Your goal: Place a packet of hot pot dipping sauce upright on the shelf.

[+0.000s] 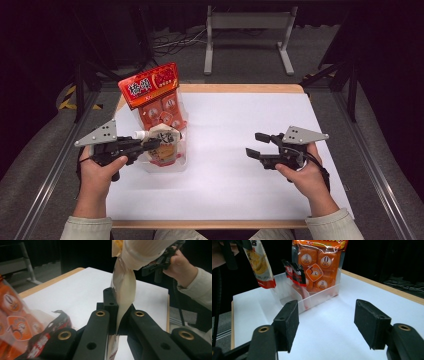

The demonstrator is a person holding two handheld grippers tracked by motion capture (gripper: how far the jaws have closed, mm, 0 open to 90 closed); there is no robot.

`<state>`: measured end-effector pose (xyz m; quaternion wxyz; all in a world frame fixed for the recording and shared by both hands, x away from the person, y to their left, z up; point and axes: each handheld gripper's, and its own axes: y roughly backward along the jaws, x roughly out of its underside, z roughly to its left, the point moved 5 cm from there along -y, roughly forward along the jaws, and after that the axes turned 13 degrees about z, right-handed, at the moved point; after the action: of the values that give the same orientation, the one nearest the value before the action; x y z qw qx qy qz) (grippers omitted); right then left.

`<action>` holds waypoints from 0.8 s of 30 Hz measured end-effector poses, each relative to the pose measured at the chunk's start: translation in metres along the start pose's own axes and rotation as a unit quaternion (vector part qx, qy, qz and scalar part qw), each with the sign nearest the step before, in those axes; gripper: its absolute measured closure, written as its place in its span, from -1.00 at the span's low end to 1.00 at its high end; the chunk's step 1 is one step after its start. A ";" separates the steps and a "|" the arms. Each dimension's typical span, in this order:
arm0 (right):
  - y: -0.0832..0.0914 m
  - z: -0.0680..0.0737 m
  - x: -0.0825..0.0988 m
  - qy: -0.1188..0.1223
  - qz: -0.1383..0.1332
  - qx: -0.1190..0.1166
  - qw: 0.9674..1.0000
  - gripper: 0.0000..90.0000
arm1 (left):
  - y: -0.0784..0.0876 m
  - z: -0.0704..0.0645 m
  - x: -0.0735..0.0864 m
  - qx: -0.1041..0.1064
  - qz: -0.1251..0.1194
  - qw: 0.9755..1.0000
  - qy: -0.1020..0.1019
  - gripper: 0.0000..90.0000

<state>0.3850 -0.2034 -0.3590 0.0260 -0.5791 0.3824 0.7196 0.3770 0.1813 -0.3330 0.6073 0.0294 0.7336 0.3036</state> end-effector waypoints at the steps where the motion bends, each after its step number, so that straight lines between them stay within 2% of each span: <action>1: 0.001 -0.001 0.000 -0.001 0.001 0.003 1.000 -0.18 | 0.001 0.001 0.000 -0.003 -0.001 1.000 0.004 0.97; 8: 0.009 -0.007 0.000 -0.004 -0.007 0.009 1.000 -0.16 | 0.002 0.010 0.002 -0.052 -0.018 0.998 0.007 0.97; 18: 0.011 -0.010 0.002 -0.010 -0.011 0.006 1.000 -0.16 | -0.008 0.019 0.009 -0.069 -0.012 0.998 0.000 0.97; 24: 0.012 -0.010 0.001 -0.016 -0.019 -0.003 1.000 -0.16 | -0.014 0.025 0.014 -0.063 -0.015 0.998 0.004 0.97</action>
<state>0.3868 -0.2181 -0.3534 0.0439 -0.5745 0.3687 0.7294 0.4008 0.1862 -0.3538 0.6092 -0.0211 0.7162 0.3398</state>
